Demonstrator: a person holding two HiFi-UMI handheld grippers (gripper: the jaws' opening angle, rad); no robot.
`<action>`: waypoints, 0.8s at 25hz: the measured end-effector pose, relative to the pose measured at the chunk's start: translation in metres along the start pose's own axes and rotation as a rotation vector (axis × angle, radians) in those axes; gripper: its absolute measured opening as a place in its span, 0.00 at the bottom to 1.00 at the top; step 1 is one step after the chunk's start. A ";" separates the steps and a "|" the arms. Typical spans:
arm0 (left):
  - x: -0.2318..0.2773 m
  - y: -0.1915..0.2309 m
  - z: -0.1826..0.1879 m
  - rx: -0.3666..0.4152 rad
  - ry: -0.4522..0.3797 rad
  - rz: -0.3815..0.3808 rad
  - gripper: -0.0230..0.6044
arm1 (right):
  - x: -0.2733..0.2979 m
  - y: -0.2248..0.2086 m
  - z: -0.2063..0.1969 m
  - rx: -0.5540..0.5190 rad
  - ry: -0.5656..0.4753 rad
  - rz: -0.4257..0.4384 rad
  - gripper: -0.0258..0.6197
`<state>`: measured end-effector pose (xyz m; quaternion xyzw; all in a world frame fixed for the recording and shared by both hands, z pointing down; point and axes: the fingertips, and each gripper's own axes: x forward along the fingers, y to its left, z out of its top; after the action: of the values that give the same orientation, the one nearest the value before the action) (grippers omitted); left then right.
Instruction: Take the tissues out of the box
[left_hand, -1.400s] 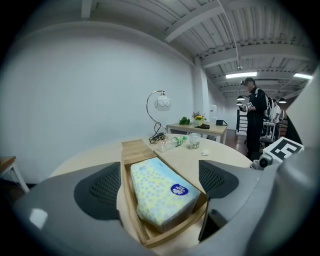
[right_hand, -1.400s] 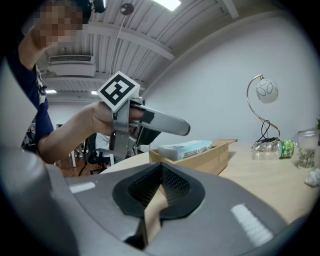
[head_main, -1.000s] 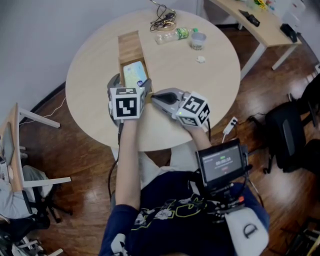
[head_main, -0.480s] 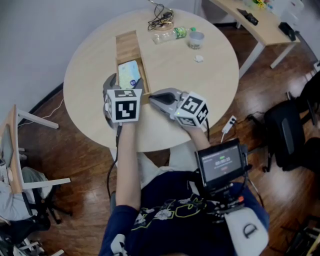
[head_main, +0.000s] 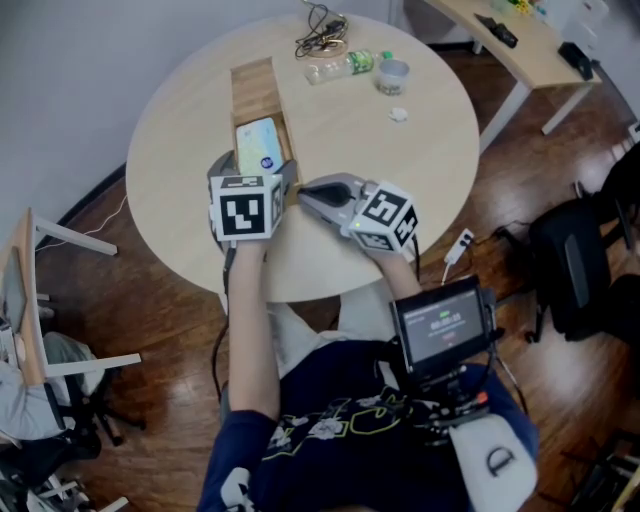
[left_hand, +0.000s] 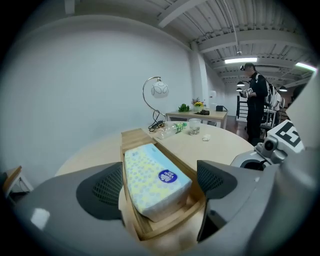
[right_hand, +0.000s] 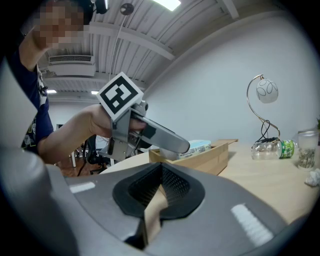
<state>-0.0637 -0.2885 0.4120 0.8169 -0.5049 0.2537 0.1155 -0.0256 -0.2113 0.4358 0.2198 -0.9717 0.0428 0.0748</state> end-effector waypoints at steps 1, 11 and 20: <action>0.005 0.002 -0.004 -0.004 0.014 0.006 0.74 | 0.000 0.000 0.000 0.001 -0.002 0.000 0.04; 0.016 0.008 -0.014 -0.026 0.005 0.020 0.69 | 0.000 0.000 -0.001 0.001 -0.002 0.002 0.04; 0.013 0.013 -0.009 -0.090 -0.065 -0.008 0.63 | -0.001 0.000 -0.001 0.004 0.000 -0.003 0.04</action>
<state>-0.0734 -0.3005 0.4260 0.8209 -0.5158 0.2034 0.1366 -0.0248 -0.2106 0.4367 0.2213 -0.9713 0.0446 0.0745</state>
